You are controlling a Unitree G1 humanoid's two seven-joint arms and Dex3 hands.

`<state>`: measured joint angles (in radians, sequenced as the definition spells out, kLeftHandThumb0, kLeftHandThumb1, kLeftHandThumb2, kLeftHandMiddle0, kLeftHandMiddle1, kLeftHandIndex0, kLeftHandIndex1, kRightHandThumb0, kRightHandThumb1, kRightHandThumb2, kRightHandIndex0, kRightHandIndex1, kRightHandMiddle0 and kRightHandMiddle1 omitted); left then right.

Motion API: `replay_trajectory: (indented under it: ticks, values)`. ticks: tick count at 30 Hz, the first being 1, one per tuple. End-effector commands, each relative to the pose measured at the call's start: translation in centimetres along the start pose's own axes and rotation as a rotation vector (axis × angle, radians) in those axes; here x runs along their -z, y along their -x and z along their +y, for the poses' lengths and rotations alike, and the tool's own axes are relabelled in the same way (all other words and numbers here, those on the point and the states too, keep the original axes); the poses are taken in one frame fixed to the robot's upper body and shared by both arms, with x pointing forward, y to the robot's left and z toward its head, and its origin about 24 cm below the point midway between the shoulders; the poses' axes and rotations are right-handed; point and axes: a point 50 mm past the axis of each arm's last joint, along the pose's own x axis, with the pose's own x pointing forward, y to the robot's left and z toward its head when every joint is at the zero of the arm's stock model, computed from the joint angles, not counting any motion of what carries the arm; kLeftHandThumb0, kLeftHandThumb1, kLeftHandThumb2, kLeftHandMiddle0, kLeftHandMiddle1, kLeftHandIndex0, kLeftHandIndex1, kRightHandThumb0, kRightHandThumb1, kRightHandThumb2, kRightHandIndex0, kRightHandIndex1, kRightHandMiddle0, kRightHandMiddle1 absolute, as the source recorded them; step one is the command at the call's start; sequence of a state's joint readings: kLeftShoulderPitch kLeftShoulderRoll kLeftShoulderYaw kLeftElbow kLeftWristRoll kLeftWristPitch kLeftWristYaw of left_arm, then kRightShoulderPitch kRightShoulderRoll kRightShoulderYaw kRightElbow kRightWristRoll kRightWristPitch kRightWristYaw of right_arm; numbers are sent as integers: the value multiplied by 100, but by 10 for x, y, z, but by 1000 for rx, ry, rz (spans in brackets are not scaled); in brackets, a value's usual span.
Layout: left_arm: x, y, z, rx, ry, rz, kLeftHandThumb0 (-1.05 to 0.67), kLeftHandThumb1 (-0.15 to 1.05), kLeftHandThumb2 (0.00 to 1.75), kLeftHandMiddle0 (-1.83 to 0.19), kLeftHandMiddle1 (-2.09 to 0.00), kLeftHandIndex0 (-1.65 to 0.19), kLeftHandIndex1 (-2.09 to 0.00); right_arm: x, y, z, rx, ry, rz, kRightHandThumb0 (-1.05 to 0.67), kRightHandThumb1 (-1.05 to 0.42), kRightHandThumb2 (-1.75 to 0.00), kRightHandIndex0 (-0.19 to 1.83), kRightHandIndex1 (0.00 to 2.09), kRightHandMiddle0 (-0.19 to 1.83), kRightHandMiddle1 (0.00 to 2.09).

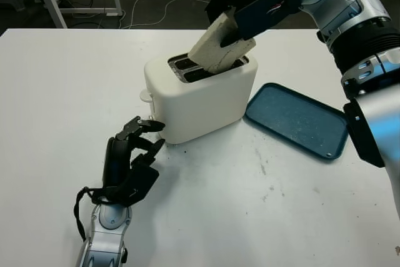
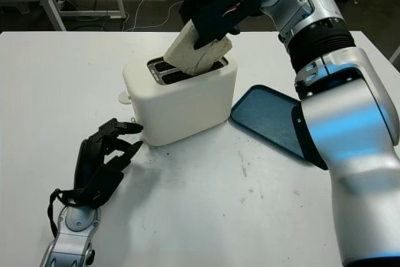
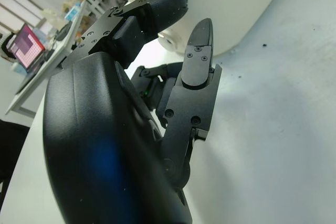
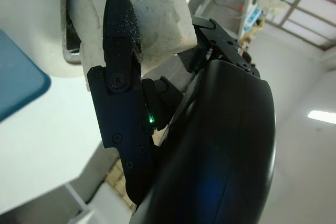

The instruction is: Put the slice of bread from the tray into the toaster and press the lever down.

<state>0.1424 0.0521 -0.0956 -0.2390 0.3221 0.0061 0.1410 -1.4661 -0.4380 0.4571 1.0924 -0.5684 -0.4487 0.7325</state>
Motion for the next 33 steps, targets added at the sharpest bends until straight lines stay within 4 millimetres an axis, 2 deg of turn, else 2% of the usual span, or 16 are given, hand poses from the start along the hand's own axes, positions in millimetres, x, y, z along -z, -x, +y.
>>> replay_trajectory:
  ticks: [1,15,20,25,27,29,30,31,33]
  values:
    - [0,1,-1,-3,1,-3,-19,92,22,-64,-135,-60,-89,3,2,2,13,39,4,-52,-92,-35,101,175,77,175]
    - [1,1,-2,-2,2,1,-21,92,23,-62,-134,-59,-90,-4,-1,9,9,299,0,-51,-92,-33,100,175,74,175]
    - [0,2,-2,-6,7,0,-20,92,22,-63,-135,-59,-90,-12,-7,15,0,347,-45,-52,-92,-30,104,175,76,175]
    - [0,2,-3,-4,2,4,-21,92,23,-62,-136,-58,-90,-19,-13,23,2,319,-104,-56,-92,-29,105,175,76,172]
    - [1,2,-3,-2,8,9,-21,92,23,-61,-135,-58,-89,-23,-15,25,3,306,-132,-62,-92,-24,101,175,75,160]
    - [1,2,-3,-2,12,11,-21,92,23,-61,-136,-58,-89,-25,-15,25,-22,320,-141,-78,-92,-19,68,166,58,147]
    - [1,2,-3,-1,16,10,-21,92,23,-60,-136,-58,-89,-27,-15,25,-35,332,-144,-84,-92,-16,52,153,54,129]
    - [2,2,-3,-2,21,8,-21,92,23,-61,-136,-58,-89,-29,-14,24,-45,343,-147,-90,-92,-12,32,139,52,91]
    - [2,2,-4,-4,26,8,-20,92,23,-61,-136,-58,-89,-31,-13,22,-48,353,-153,-94,-92,-7,15,124,58,43]
